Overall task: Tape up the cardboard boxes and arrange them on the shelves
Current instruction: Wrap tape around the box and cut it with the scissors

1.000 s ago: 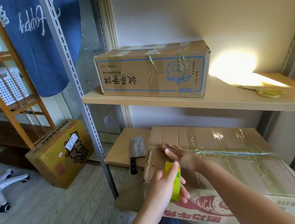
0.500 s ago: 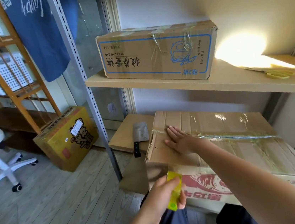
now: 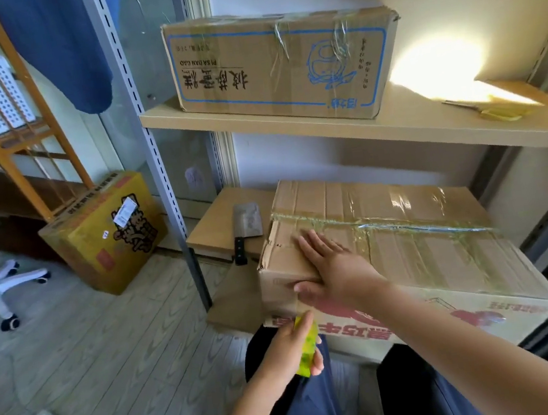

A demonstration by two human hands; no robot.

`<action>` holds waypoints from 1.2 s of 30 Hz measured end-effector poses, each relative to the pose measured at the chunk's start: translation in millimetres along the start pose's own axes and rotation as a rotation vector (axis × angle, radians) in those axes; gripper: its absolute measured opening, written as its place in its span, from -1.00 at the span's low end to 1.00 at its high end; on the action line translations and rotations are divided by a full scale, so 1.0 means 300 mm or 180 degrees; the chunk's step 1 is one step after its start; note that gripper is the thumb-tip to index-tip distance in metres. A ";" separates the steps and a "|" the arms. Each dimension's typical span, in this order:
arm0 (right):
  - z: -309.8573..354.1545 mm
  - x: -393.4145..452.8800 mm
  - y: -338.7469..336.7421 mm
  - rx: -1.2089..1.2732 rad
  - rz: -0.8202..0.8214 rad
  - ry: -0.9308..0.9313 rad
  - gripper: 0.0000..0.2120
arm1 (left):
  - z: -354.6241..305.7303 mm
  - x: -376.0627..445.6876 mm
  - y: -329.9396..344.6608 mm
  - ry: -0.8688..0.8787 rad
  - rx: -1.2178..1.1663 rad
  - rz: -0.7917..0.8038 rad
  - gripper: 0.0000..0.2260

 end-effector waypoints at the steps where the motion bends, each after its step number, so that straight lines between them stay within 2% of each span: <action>1: 0.000 0.002 0.001 -0.0067 -0.0065 0.0061 -0.07 | 0.007 0.013 0.004 -0.0034 0.0123 0.0038 -0.56; 5: -0.022 -0.007 -0.015 -0.0366 -0.0124 0.0026 -0.09 | -0.006 0.018 0.027 0.0063 0.0227 0.0226 -0.55; 9: -0.025 0.014 -0.067 -0.0862 0.0137 -0.0026 -0.05 | -0.030 -0.044 0.087 0.0270 -0.0384 0.0678 -0.67; 12: -0.022 0.041 -0.123 -0.1058 0.0030 -0.0026 -0.19 | -0.023 -0.089 0.117 -0.0122 -0.0389 0.0822 -0.67; 15: -0.012 0.040 -0.198 -0.0896 -0.0091 -0.0058 -0.35 | 0.020 -0.147 0.088 -0.0753 -0.0037 0.0709 -0.52; 19: 0.001 0.037 -0.261 -0.0890 -0.0158 -0.0229 -0.35 | -0.008 -0.154 0.077 -0.0758 -0.0065 0.0391 -0.49; 22: -0.024 0.029 -0.312 -0.0615 -0.0216 -0.0336 -0.25 | -0.045 -0.161 0.095 -0.0769 -0.0338 0.0469 -0.54; 24: -0.063 0.027 -0.339 -0.0326 -0.0139 -0.0246 -0.32 | -0.034 -0.176 0.096 -0.0880 -0.0376 0.0587 -0.50; 26: -0.094 0.030 -0.358 -0.0185 -0.0028 -0.0094 -0.36 | -0.009 -0.170 0.083 -0.0947 -0.0313 0.0464 -0.40; 30: -0.144 0.045 -0.384 0.0109 0.0124 0.0118 -0.31 | -0.068 -0.086 0.073 -0.0387 -0.0428 0.0132 -0.38; 33: -0.179 0.058 -0.419 0.0315 0.0117 0.0143 -0.05 | -0.156 -0.041 0.070 0.0173 -0.0257 0.0151 -0.51; 34: -0.193 0.075 -0.421 0.0345 0.0133 0.0123 -0.05 | -0.178 -0.030 0.059 0.0289 -0.0242 0.0081 -0.55; 36: -0.221 0.106 -0.435 0.0311 0.0181 0.0118 -0.18 | -0.217 -0.014 0.054 0.0460 -0.0248 0.0007 -0.61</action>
Point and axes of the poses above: each hand's wrist, its own x-axis towards the middle knuckle, its own y-axis out of the palm, z = x × y, the point moved 10 cm from there along x, towards the middle knuckle, and after that the axes turned 5 degrees about -x, right-handed, at the moved point
